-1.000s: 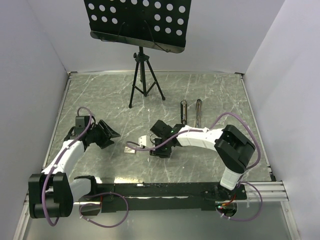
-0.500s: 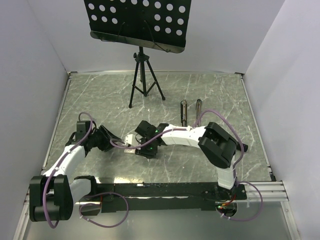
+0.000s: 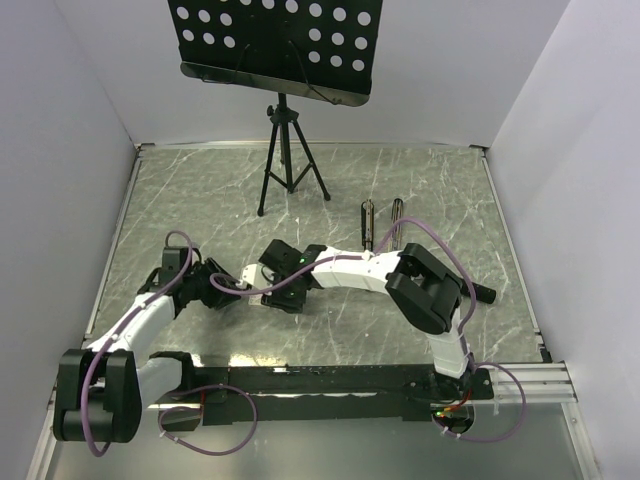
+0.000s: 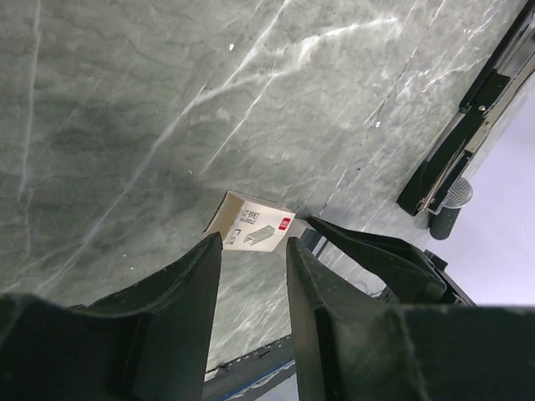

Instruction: Unload the staples from the stapler

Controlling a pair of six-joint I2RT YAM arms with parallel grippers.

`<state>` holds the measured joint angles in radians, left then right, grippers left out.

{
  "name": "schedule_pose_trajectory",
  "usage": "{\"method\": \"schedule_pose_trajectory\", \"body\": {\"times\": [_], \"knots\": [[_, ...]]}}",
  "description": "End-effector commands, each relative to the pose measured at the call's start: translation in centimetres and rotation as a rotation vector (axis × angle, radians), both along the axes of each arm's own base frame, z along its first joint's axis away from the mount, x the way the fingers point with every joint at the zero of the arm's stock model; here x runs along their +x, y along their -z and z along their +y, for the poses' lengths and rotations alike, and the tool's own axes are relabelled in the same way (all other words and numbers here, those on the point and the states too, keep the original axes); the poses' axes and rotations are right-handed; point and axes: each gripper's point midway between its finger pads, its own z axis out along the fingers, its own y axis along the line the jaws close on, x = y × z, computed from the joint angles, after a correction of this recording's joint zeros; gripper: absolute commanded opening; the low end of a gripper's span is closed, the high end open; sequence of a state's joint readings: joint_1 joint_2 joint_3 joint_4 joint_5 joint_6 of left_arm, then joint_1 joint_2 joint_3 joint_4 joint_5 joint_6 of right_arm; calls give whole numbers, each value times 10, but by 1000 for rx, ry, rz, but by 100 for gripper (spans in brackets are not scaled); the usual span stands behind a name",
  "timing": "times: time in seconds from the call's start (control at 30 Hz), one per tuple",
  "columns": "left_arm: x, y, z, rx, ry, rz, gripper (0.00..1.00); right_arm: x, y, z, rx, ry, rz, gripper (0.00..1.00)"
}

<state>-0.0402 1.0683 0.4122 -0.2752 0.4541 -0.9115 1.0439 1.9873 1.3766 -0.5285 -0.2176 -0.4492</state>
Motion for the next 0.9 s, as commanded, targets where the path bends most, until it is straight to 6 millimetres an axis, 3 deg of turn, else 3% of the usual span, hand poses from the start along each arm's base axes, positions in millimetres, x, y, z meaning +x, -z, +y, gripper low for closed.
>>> {"method": "schedule_pose_trajectory", "body": {"times": [0.0, 0.87], "knots": [[7, -1, 0, 10, -16, -29, 42, 6, -6, 16, 23, 11, -27, 43], [2, 23, -10, 69, 40, 20, 31, 14, -9, 39, 66, 20, -37, 43]]}}
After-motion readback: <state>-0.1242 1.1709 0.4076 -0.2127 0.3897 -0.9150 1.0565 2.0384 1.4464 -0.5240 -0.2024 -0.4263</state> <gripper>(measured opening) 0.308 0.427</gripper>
